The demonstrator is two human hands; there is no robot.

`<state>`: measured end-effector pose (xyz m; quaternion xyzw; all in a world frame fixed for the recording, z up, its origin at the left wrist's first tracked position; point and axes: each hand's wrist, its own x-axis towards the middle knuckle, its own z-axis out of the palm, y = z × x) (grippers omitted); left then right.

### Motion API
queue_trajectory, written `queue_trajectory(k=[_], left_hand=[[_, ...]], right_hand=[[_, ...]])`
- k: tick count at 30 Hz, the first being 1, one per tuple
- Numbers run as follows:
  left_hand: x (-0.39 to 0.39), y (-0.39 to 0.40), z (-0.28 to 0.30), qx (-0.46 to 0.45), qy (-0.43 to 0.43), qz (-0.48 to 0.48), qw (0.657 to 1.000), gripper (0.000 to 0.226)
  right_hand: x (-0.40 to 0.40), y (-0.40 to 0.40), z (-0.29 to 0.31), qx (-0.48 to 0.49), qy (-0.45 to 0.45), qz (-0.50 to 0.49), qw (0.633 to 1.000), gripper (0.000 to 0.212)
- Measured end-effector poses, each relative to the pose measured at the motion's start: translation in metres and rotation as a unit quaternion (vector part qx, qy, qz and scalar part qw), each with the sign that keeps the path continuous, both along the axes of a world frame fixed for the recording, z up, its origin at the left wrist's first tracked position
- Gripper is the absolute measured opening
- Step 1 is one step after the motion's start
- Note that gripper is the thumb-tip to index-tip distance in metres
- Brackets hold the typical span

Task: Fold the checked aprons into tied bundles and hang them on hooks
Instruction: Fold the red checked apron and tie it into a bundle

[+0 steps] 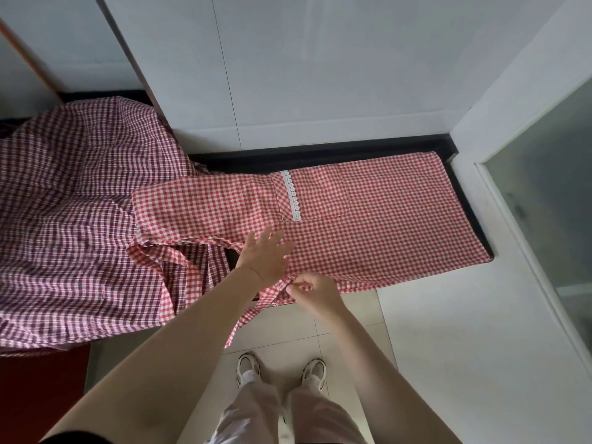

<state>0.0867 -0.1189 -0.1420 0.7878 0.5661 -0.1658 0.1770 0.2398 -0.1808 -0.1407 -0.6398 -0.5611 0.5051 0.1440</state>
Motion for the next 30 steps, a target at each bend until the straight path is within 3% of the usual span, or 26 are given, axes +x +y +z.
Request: queue_trajectory(k=[5, 8, 11, 15, 18, 23, 26, 30], left_hand=[[-0.002, 0.008, -0.012, -0.074, -0.001, 0.035, 0.997, 0.057], [-0.004, 0.007, -0.013, -0.054, -0.018, 0.067, 0.996, 0.064], [-0.01, 0.001, -0.011, -0.03, -0.023, 0.143, 0.989, 0.079], [-0.018, 0.0, -0.015, -0.067, -0.013, 0.164, 0.984, 0.091], [-0.018, 0.008, -0.013, -0.079, -0.016, 0.169, 0.982, 0.095], [-0.02, 0.011, -0.008, -0.096, -0.019, 0.166, 0.981, 0.1], [-0.02, 0.009, -0.01, -0.098, -0.016, 0.162, 0.982, 0.105], [-0.019, 0.009, -0.01, -0.105, -0.012, 0.159, 0.982, 0.113]], right_hand=[[0.005, -0.004, -0.002, -0.006, -0.024, 0.024, 0.999, 0.014], [0.007, -0.005, -0.006, 0.018, -0.049, 0.048, 0.997, 0.018], [0.005, -0.006, -0.009, 0.054, -0.023, 0.06, 0.996, 0.033], [0.002, -0.006, -0.006, 0.056, 0.082, -0.041, 0.994, 0.005], [-0.003, -0.004, 0.003, 0.039, 0.134, -0.045, 0.989, 0.011], [0.005, 0.0, 0.007, -0.043, -0.02, 0.058, 0.997, 0.013], [0.012, 0.003, 0.008, -0.198, -0.123, 0.208, 0.95, 0.011], [0.017, 0.001, 0.007, -0.38, -0.231, 0.368, 0.817, 0.015]])
